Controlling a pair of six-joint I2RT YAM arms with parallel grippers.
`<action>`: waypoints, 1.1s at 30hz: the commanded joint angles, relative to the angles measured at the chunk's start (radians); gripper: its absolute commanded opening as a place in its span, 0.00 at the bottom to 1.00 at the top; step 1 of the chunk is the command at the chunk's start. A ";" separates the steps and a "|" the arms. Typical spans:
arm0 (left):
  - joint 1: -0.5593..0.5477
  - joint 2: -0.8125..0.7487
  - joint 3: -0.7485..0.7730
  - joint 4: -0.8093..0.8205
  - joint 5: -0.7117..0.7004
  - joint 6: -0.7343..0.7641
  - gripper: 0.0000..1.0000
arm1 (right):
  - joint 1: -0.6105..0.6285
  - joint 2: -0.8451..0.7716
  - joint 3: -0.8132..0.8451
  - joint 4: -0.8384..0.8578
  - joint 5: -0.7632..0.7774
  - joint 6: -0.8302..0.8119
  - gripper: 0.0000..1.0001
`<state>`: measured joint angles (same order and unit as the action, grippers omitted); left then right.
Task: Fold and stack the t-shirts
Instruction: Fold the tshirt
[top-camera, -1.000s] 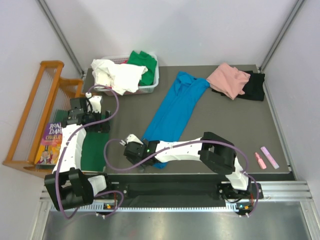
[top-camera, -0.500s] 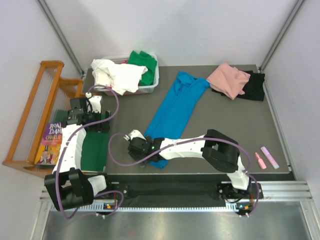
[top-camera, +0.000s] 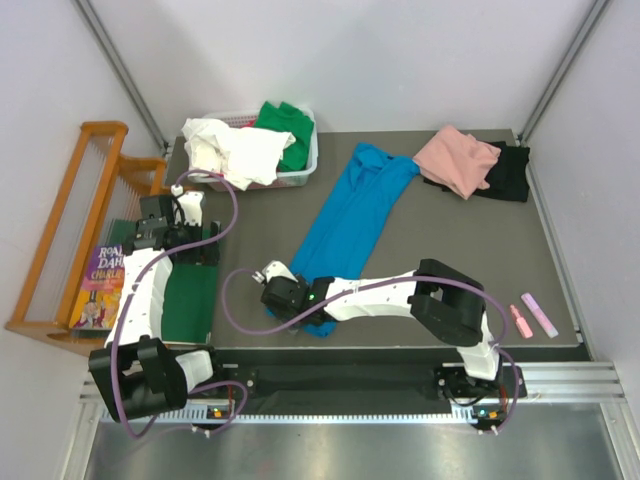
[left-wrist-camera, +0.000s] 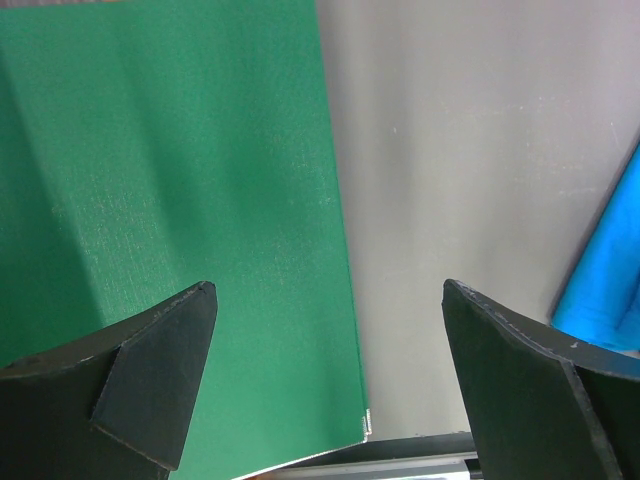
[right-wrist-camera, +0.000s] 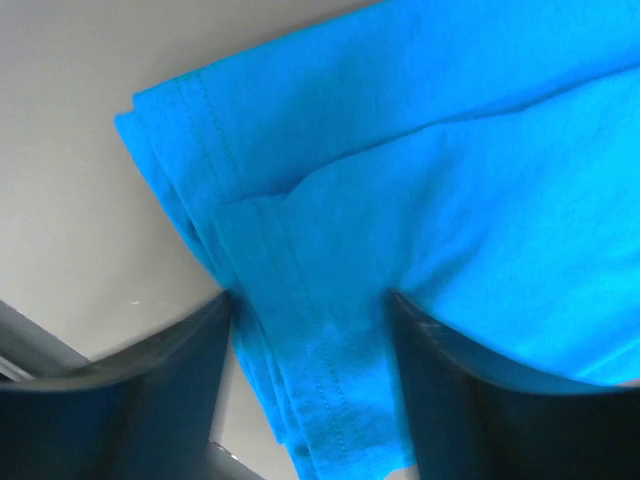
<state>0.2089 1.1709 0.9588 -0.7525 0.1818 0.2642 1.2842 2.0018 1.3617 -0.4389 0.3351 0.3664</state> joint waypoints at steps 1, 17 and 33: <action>0.004 -0.027 0.020 0.022 -0.001 0.009 0.99 | -0.013 0.049 -0.030 -0.135 0.030 -0.035 0.51; 0.006 -0.027 0.015 0.025 0.007 0.018 0.99 | 0.013 0.028 0.039 -0.222 -0.016 -0.017 0.00; 0.004 -0.031 0.032 0.005 0.041 0.021 0.99 | 0.201 -0.101 0.088 -0.333 -0.073 0.128 0.00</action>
<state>0.2089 1.1667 0.9592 -0.7551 0.1959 0.2684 1.4479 1.9831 1.4033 -0.7261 0.2821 0.4431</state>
